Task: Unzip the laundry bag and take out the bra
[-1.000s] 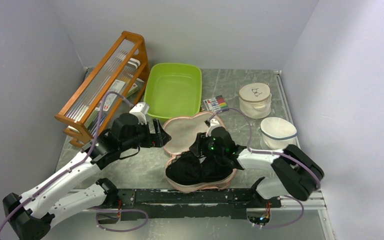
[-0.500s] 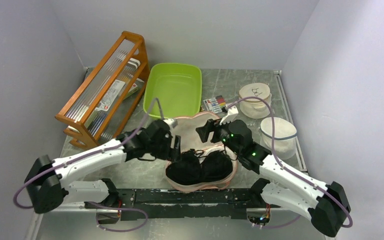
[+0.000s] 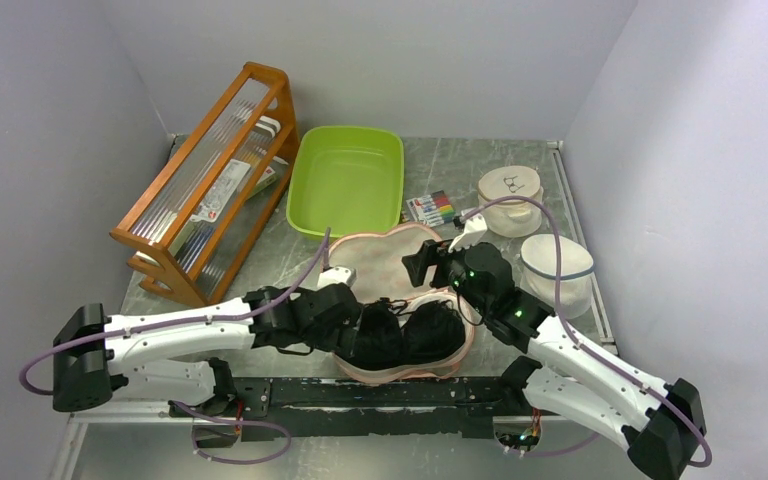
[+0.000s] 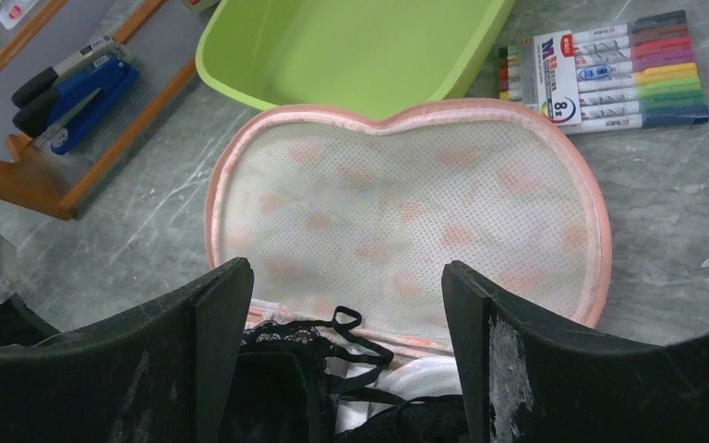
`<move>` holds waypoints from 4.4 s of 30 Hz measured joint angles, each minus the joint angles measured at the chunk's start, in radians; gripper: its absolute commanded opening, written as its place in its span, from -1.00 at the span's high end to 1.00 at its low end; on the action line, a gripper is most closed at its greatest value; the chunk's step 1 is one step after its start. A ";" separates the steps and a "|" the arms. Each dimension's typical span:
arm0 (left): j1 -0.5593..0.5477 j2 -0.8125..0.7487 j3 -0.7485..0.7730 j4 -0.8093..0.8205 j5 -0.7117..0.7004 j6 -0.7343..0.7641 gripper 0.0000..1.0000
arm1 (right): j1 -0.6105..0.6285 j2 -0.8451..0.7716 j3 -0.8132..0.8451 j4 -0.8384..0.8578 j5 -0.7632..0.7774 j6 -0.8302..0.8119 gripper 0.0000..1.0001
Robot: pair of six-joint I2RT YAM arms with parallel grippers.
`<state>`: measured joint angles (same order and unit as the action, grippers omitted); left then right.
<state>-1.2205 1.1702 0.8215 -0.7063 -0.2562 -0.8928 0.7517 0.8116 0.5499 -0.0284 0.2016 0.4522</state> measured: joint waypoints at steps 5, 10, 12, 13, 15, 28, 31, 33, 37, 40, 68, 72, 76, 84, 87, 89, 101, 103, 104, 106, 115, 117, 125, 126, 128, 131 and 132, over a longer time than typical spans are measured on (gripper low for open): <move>0.000 0.037 -0.019 0.017 -0.015 -0.036 -0.73 | 0.000 0.011 0.000 -0.002 -0.002 0.001 -0.52; 0.000 0.117 -0.019 0.058 -0.017 -0.056 -0.57 | 0.000 -0.008 0.000 -0.016 -0.002 0.003 -0.52; 0.000 0.149 -0.019 0.060 -0.017 -0.060 -0.56 | 0.000 -0.024 0.000 -0.031 0.003 0.003 -0.52; 0.000 0.162 -0.019 0.060 -0.017 -0.061 -0.52 | 0.000 -0.030 0.000 -0.036 0.006 0.003 -0.52; 0.000 0.171 -0.019 0.060 -0.017 -0.062 -0.35 | 0.000 -0.042 0.000 -0.046 0.012 0.003 -0.52; 0.000 0.165 -0.019 0.093 -0.020 -0.066 0.11 | 0.000 -0.022 0.005 -0.051 0.016 -0.008 -0.52; 0.000 0.165 -0.019 0.099 -0.019 -0.065 0.40 | 0.000 -0.022 0.005 -0.051 0.017 -0.009 -0.52; 0.000 0.165 -0.019 0.108 -0.017 -0.063 0.57 | 0.000 -0.022 0.005 -0.051 0.020 -0.013 -0.52; 0.000 0.160 -0.014 0.117 -0.013 -0.043 0.86 | 0.000 -0.029 0.007 -0.059 0.024 -0.019 -0.52; 0.000 0.126 0.004 0.119 -0.008 -0.022 0.86 | 0.000 -0.047 0.019 -0.075 0.031 -0.025 -0.52; 0.478 -0.011 0.482 0.177 0.265 0.197 0.86 | -0.002 -0.397 0.040 -0.181 0.230 -0.051 -0.52; 0.529 0.053 0.604 0.134 0.252 0.188 0.86 | -0.002 -0.392 0.040 -0.182 0.236 -0.053 -0.52; 0.552 0.101 0.694 0.118 0.200 0.160 0.86 | -0.002 -0.382 0.040 -0.187 0.238 -0.053 -0.52; 0.589 0.182 0.772 0.182 0.030 0.142 0.86 | -0.002 -0.375 0.042 -0.191 0.236 -0.051 -0.52; 0.625 0.267 0.845 0.223 0.027 0.153 0.86 | -0.002 -0.371 0.050 -0.208 0.236 -0.047 -0.52; 0.655 0.317 0.884 0.250 0.049 0.162 0.86 | -0.002 -0.372 0.055 -0.214 0.236 -0.045 -0.52; 0.828 0.541 0.990 0.360 0.367 0.185 0.86 | -0.002 -0.382 0.058 -0.247 0.228 -0.014 -0.52; 0.833 0.537 0.941 0.381 0.398 0.174 0.86 | -0.002 -0.380 0.058 -0.248 0.224 -0.010 -0.52; 0.834 0.535 0.920 0.390 0.409 0.170 0.86 | -0.002 -0.377 0.058 -0.248 0.221 -0.008 -0.52; 0.837 0.536 0.880 0.395 0.428 0.157 0.86 | -0.002 -0.369 0.058 -0.247 0.217 -0.006 -0.52; 0.844 0.531 0.645 0.434 0.439 0.114 0.86 | -0.002 -0.323 0.058 -0.247 0.202 -0.003 -0.52; 0.847 0.531 0.596 0.431 0.438 0.116 0.86 | -0.002 -0.320 0.058 -0.246 0.198 -0.003 -0.52; 0.859 0.531 0.497 0.410 0.354 0.229 0.86 | -0.002 -0.290 0.057 -0.234 0.179 0.002 -0.52; 0.859 0.531 0.497 0.410 0.353 0.230 0.86 | -0.002 -0.289 0.057 -0.233 0.179 0.002 -0.52; 0.862 0.537 0.498 0.408 0.346 0.265 0.86 | -0.002 -0.281 0.053 -0.222 0.172 0.005 -0.52; 0.864 0.582 0.533 0.387 0.339 0.324 0.86 | -0.002 -0.261 0.048 -0.212 0.159 0.008 -0.52; 0.864 0.603 0.548 0.385 0.337 0.343 0.86 | -0.002 -0.253 0.047 -0.209 0.154 0.009 -0.52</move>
<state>-0.3569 1.7729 1.3693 -0.3218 0.0807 -0.5495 0.7494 0.5587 0.5968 -0.2371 0.3561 0.4614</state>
